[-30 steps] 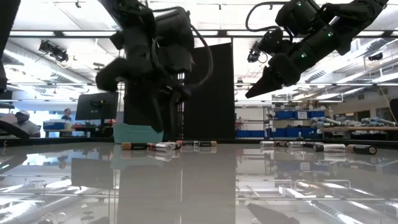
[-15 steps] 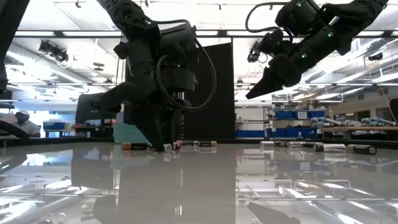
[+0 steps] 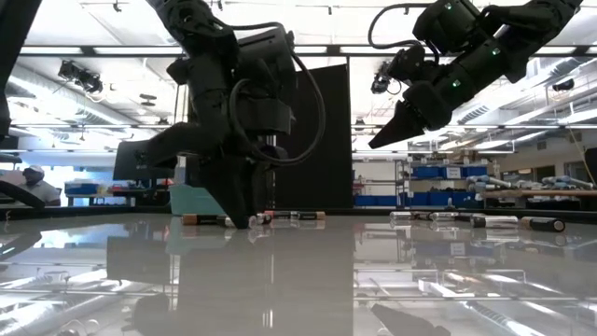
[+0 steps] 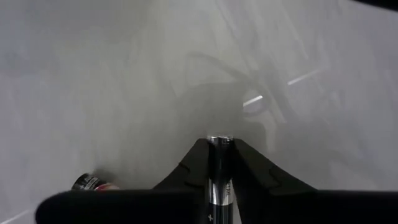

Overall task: Sort batteries
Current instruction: Put the silver battery into the yellow bin

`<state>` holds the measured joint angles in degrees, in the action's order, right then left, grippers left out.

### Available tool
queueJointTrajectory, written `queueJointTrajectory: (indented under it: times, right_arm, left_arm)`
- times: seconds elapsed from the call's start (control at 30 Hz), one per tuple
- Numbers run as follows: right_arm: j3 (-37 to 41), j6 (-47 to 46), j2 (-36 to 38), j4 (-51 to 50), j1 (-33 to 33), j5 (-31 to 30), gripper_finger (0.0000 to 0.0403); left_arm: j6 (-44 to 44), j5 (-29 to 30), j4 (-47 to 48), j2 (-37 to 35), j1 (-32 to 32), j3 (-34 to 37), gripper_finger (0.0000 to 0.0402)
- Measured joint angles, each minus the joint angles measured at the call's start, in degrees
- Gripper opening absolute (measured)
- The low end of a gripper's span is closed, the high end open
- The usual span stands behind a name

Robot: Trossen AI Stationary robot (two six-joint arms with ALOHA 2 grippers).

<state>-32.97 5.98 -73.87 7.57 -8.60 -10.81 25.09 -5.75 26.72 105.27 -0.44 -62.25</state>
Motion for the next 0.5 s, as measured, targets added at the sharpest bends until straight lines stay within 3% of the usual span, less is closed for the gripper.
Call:
queueJointTrajectory:
  times: [0.27, 0.5]
  right_arm:
    - [0.0, 0.0, 0.0, 0.0, 0.0, 0.0, 0.0011]
    - [0.0, 0.0, 0.0, 0.0, 0.0, 0.0, 0.0011]
  left_arm:
    - [-4.8, -0.4, 11.0, 0.3, -2.5, -8.8, 0.0048]
    - [-16.8, 0.0, 22.4, -0.5, -6.1, -17.8, 0.0048]
